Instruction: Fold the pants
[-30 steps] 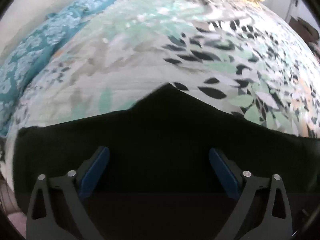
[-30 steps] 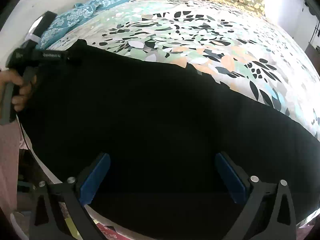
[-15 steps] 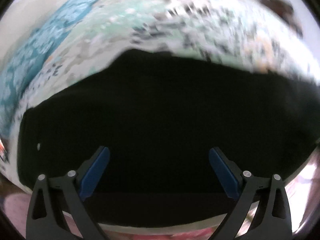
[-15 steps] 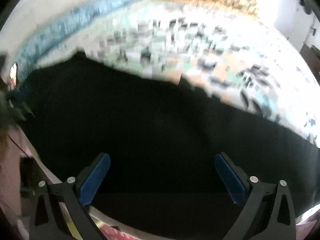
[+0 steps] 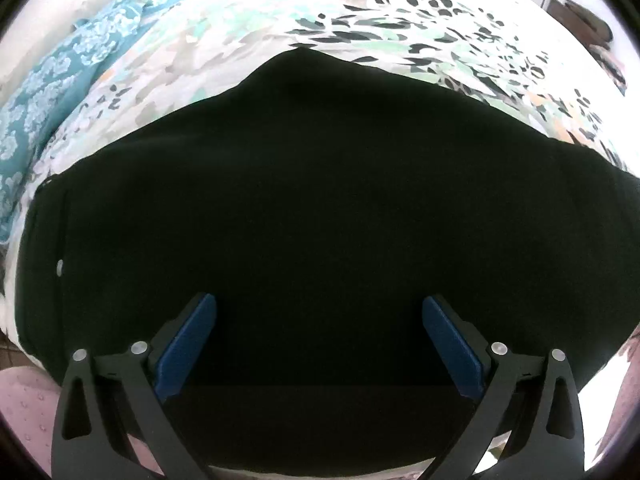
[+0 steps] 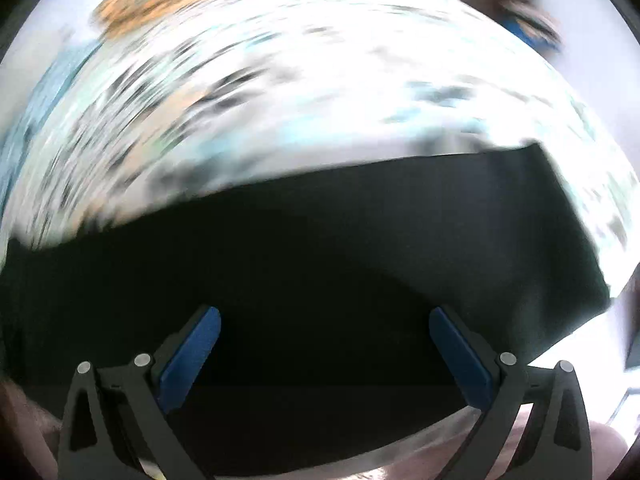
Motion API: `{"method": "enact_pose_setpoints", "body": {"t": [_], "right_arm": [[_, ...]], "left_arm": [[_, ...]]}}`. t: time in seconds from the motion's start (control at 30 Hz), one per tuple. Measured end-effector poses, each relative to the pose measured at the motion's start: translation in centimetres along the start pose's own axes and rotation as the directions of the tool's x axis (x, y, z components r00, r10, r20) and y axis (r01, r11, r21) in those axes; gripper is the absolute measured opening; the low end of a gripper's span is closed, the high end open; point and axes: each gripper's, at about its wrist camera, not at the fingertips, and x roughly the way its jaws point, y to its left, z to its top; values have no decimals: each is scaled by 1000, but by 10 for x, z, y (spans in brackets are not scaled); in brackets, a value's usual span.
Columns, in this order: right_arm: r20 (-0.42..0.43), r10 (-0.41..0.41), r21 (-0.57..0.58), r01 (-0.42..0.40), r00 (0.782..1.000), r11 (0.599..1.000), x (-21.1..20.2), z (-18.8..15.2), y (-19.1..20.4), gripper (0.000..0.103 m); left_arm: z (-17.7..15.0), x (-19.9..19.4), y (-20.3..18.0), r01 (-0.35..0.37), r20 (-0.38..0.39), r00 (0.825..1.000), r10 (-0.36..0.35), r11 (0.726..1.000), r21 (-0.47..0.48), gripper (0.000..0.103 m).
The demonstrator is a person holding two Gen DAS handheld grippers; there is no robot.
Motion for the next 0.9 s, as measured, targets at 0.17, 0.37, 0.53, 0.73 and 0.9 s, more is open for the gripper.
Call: {"method": "enact_pose_setpoints", "body": {"t": [0.17, 0.37, 0.53, 0.73, 0.9], "right_arm": [[51, 103, 328, -114, 993, 938, 2, 43, -104, 101], [178, 190, 251, -231, 965, 940, -50, 50, -96, 100], [150, 285, 173, -309, 947, 935, -46, 21, -48, 100], [120, 346, 135, -361, 930, 923, -26, -14, 11, 100], [26, 292, -51, -290, 956, 956, -13, -22, 59, 100]], "left_arm": [[-1, 0, 0, 0, 16, 1000, 0, 1000, -2, 103], [0, -8, 2, -11, 30, 999, 12, 999, -42, 102], [1, -22, -5, -27, 107, 994, 27, 1000, -4, 102], [10, -30, 41, -54, 153, 985, 76, 988, -146, 102], [0, -6, 131, -98, 33, 991, 129, 878, -467, 102]]}}
